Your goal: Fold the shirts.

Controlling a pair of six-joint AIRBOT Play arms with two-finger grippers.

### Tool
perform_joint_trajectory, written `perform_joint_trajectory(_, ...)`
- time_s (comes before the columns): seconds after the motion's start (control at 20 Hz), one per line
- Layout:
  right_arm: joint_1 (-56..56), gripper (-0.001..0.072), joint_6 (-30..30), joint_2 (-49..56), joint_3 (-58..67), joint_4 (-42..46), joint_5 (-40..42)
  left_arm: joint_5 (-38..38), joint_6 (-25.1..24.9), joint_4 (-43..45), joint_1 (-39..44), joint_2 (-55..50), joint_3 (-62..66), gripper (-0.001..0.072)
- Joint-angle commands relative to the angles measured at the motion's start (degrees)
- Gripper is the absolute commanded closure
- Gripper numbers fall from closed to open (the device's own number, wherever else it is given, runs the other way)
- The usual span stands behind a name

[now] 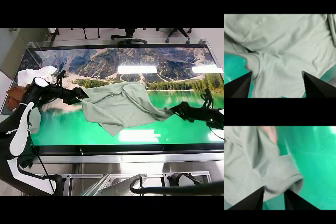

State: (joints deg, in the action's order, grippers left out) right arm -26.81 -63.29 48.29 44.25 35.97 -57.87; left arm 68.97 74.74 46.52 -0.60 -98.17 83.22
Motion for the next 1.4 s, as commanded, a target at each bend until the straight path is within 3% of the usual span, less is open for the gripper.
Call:
perform_joint_trajectory(0.0, -2.21, 0.0387, 5.90, 0.11, 3.85, 0.00, 2.49, 9.79, 0.28, 0.59, -1.05, -2.89, 8.20, 0.0005)
perform_joint_trajectory(0.1, -4.94, 0.0075, 5.90, 1.16, 6.27, 1.88, 1.81, 14.12, 0.28, 0.50, -2.47, -2.03, 8.04, 0.0004)
perform_joint_trajectory(0.15, -5.84, 0.0057, 5.92, 1.57, 6.36, 1.95, 0.92, 15.52, 0.28, 0.55, -2.80, -1.05, 5.95, 0.0005)
perform_joint_trajectory(0.35, -5.90, 0.0059, 6.43, 4.39, 6.32, 9.40, -3.76, 14.78, -1.51, 0.52, -3.13, 4.24, -12.11, 0.0005)
perform_joint_trajectory(0.5, -5.99, 0.0065, 6.19, 6.95, 6.34, 16.57, -0.72, 10.29, -2.51, -0.87, -3.13, 7.52, -26.05, 0.0004)
perform_joint_trajectory(0.65, -5.95, 0.0068, 4.59, 10.56, 6.80, 16.31, 1.05, 3.52, -5.38, -8.24, -2.14, 9.33, -35.30, 0.0004)
perform_joint_trajectory(0.85, -5.95, 0.0067, 5.05, 16.33, 11.43, 17.51, -0.26, -6.73, -6.82, -13.92, 3.50, 9.20, -38.56, 0.0005)
perform_joint_trajectory(1.05, -5.92, 0.0068, 4.81, 22.71, 17.22, 17.40, -4.31, -9.97, -6.78, -14.88, 7.96, 5.49, -31.89, 0.0005)
perform_joint_trajectory(1.1, -5.88, 0.0068, 4.81, 24.09, 17.44, 17.35, -5.05, -9.35, -6.64, -14.82, 8.31, 4.33, -29.81, 0.0076)
perform_joint_trajectory(1.2, -5.86, 0.0070, 4.83, 26.77, 17.44, 15.28, -8.20, -6.78, -6.80, -14.53, 8.28, 2.36, -26.01, 0.0469)
perform_joint_trajectory(1.25, -5.84, 0.0117, 4.85, 27.80, 17.44, 13.40, -9.84, -5.44, -6.78, -14.53, 8.28, 1.62, -24.68, 0.0554)
perform_joint_trajectory(1.3, -5.81, 0.0314, 5.49, 28.57, 17.44, 11.28, -11.69, -4.31, -6.80, -14.51, 8.28, 1.22, -23.54, 0.0672)
perform_joint_trajectory(1.35, -5.81, 0.0425, 7.63, 28.94, 17.44, 8.55, -13.81, -3.58, -6.82, -14.53, 8.28, 1.14, -22.58, 0.0692)
